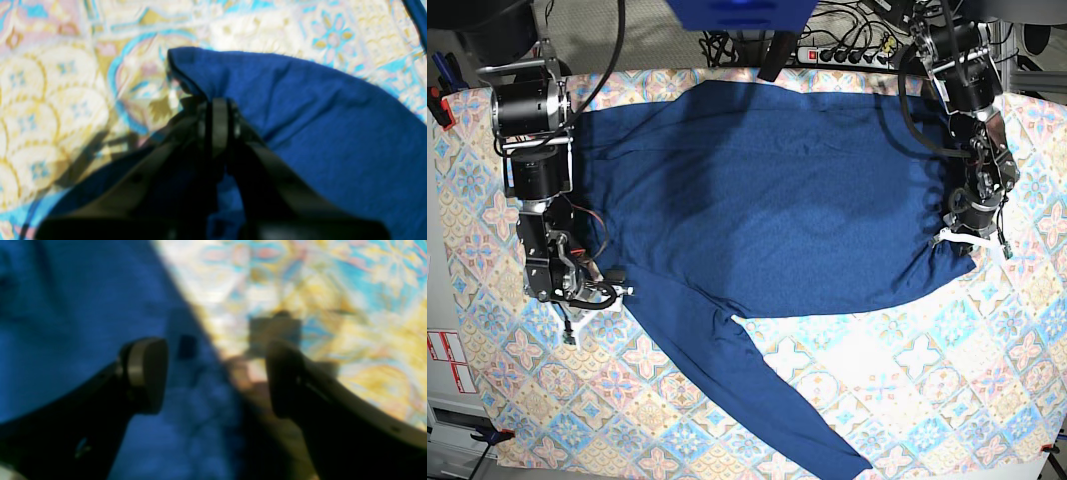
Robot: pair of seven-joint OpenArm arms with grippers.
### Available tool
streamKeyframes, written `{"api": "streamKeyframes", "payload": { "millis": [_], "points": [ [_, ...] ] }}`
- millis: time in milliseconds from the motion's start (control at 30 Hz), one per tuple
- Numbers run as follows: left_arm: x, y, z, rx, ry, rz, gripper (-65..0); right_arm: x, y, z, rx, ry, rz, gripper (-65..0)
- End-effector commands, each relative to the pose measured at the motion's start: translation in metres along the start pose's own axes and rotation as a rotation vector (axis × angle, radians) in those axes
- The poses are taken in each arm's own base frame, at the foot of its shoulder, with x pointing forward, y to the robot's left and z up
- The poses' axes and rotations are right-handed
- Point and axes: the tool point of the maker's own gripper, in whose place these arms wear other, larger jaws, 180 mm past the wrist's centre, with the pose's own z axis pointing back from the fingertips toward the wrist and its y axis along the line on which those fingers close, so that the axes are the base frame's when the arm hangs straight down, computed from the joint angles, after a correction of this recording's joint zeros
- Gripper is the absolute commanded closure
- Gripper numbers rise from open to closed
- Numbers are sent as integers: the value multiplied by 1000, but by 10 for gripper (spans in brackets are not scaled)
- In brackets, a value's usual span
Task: Fold the T-shirt properly
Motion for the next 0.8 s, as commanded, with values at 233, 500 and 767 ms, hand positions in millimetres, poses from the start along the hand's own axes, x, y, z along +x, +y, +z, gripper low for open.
{"api": "streamKeyframes", "payload": {
  "millis": [233, 500, 767],
  "points": [
    [22, -2, 1, -13, -57, -7, 0, 12, -13, -10, -19, -68, -32, -443],
    [22, -2, 1, -13, -57, -7, 0, 38, -6, 2, -3, -144, -16, -443],
    [24, -4, 0, -16, -60, -5, 0, 53, 5, 14, 18, -178, 0, -443]
  ]
}}
